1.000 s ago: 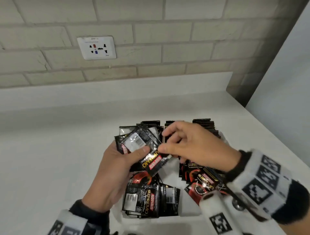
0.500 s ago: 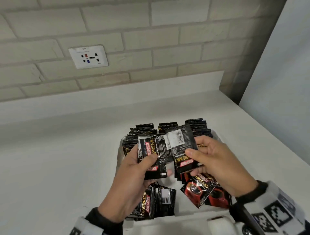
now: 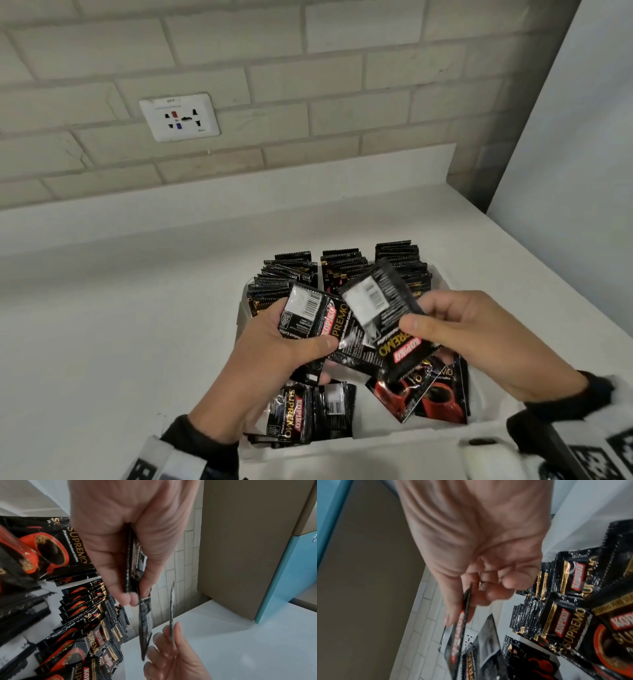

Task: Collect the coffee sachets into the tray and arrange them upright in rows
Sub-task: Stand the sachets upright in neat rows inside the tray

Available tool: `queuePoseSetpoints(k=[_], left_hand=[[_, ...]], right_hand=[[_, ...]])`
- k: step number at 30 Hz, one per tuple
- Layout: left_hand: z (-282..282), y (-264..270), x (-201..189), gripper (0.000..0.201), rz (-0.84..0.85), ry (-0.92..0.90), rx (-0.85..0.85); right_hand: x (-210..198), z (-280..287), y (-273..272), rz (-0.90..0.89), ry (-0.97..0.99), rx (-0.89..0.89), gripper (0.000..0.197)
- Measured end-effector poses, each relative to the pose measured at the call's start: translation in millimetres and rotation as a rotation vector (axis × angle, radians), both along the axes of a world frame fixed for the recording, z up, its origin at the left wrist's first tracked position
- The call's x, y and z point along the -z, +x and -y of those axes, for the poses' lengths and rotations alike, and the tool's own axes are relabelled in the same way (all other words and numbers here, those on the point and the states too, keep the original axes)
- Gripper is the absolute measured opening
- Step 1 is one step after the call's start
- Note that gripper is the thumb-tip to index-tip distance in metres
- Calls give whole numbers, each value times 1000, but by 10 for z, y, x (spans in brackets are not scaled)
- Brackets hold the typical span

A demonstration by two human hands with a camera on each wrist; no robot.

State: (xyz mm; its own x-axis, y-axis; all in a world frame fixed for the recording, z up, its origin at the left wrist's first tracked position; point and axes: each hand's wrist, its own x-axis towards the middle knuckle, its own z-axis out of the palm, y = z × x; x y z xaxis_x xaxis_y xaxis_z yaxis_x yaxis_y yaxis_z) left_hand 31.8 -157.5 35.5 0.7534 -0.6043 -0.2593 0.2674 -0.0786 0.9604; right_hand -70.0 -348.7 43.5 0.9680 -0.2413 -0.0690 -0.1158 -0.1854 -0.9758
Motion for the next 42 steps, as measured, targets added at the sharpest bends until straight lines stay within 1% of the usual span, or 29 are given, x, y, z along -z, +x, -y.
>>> queuePoseSetpoints(k=[2, 4, 7, 9, 11, 14, 17, 19, 21, 22, 24, 25, 26, 27, 31, 33, 37, 40, 42], left_hand=[[-4, 16, -18, 29, -3, 20, 58], [0, 28, -41, 30, -5, 26, 84], [12, 33, -56, 30, 14, 12, 56], [23, 22, -51, 30, 33, -6, 14], [38, 8, -34, 29, 44, -31, -46], [71, -6, 3, 29, 45, -76, -137], [122, -11, 49, 32, 41, -127, -218], [166, -32, 69, 33, 41, -153, -244], [217, -65, 83, 31, 48, -184, -256], [242, -83, 93, 31, 58, -193, -267], [289, -125, 109, 30, 90, -204, -287], [309, -148, 108, 30, 111, -207, -290], [326, -171, 102, 30, 126, -214, -284], [337, -185, 101, 31, 133, -225, -276], [338, -202, 87, 25, 119, -266, -276], [328, -209, 84, 23, 109, -278, -284], [313, -218, 109, 29, 32, -317, -271], [299, -216, 128, 30, 114, -255, -297], [271, -191, 137, 31, 150, -217, -327]], right_hand=[[-26, -29, 9, -50, -65, -50, 40], [-37, -52, 17, -69, -80, -43, 31], [-24, -44, 27, -25, -24, 58, 26], [-9, -14, 24, 32, 60, 141, 33], [2, 14, 14, 101, 142, 218, 46], [25, 6, -1, 173, 308, 275, 63], [93, -41, 17, 229, 567, 239, 69], [179, -72, 47, 246, 639, 191, 74], [228, -121, 77, 242, 658, 184, 70], [239, -158, 93, 246, 634, 190, 67], [219, -252, 115, 249, 516, 194, 62], [208, -296, 134, 245, 461, 202, 51], [205, -329, 154, 251, 427, 213, 35], [187, -365, 172, 252, 383, 232, 28], [178, -458, 219, 244, 183, 212, 39], [172, -489, 234, 242, 135, 202, 39], [139, -564, 236, 234, 61, 213, 42], [135, -601, 215, 232, -26, 231, 45], [151, -574, 205, 226, -101, 151, 46]])
